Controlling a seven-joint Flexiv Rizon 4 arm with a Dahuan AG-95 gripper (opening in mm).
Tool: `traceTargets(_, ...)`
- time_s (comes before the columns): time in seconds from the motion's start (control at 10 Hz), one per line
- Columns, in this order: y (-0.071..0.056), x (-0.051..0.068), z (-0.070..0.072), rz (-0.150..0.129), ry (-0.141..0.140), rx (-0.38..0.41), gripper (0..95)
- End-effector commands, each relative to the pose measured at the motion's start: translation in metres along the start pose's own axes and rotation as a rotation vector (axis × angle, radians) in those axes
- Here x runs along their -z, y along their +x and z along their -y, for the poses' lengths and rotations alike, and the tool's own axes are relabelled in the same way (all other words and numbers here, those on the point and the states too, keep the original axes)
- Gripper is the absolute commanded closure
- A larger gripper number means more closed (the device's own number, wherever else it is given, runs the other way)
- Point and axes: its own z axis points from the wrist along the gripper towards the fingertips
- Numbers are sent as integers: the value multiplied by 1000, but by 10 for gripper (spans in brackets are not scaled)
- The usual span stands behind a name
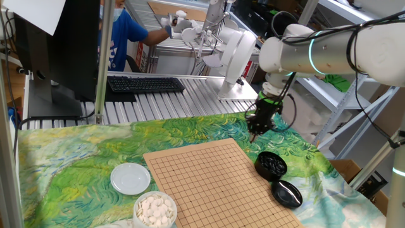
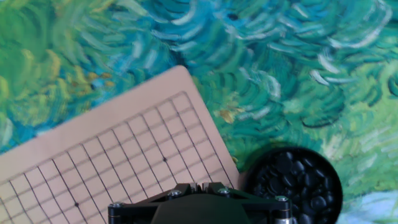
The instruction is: Play the first move as black on the 3-4 point in the upper right corner of the Go board
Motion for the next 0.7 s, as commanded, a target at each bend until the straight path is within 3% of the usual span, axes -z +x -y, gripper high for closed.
traceTargets(0.1,-1,-5,-11,13,5,0,950)
traceTargets(0.7,-7,-12,-31,30,14,11,950)
